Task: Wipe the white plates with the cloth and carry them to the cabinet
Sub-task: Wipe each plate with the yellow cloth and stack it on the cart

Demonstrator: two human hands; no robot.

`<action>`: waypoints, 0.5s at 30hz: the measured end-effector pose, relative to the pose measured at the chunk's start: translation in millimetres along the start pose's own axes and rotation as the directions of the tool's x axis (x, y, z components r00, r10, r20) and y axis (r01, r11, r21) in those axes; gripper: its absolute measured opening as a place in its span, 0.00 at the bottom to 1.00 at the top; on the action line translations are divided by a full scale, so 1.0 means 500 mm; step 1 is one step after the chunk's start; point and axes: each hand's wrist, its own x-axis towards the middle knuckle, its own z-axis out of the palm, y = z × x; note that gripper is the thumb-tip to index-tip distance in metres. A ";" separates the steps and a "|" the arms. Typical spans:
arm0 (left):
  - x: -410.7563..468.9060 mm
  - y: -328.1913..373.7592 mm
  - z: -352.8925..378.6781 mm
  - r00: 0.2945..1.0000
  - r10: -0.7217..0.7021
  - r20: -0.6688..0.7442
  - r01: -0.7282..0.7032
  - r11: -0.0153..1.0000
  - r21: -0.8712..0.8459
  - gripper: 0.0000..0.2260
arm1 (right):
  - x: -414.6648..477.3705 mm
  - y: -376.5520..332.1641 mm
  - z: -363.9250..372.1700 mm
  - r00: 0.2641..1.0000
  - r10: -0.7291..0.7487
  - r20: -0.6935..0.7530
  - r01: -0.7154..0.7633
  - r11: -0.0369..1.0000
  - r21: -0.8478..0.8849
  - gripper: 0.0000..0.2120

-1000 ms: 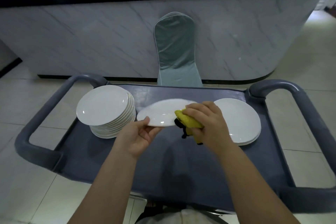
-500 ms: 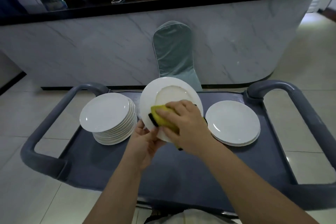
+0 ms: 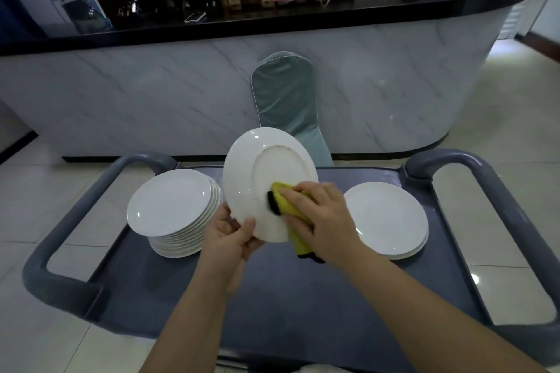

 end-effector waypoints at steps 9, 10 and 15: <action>0.016 -0.015 0.021 0.999 0.050 -0.004 -0.050 0.999 0.019 0.16 | 0.024 -0.008 0.034 0.992 0.004 -0.126 -0.005 1.000 -0.002 0.17; 0.021 -0.012 0.011 0.999 0.048 -0.012 -0.048 0.999 0.010 0.16 | -0.004 -0.002 0.035 0.995 -0.060 -0.081 0.061 0.998 0.010 0.16; 0.010 -0.043 -0.002 1.000 -0.019 0.010 0.018 0.997 0.074 0.16 | 0.005 0.094 0.010 0.920 0.382 -0.089 -0.381 0.924 0.028 0.17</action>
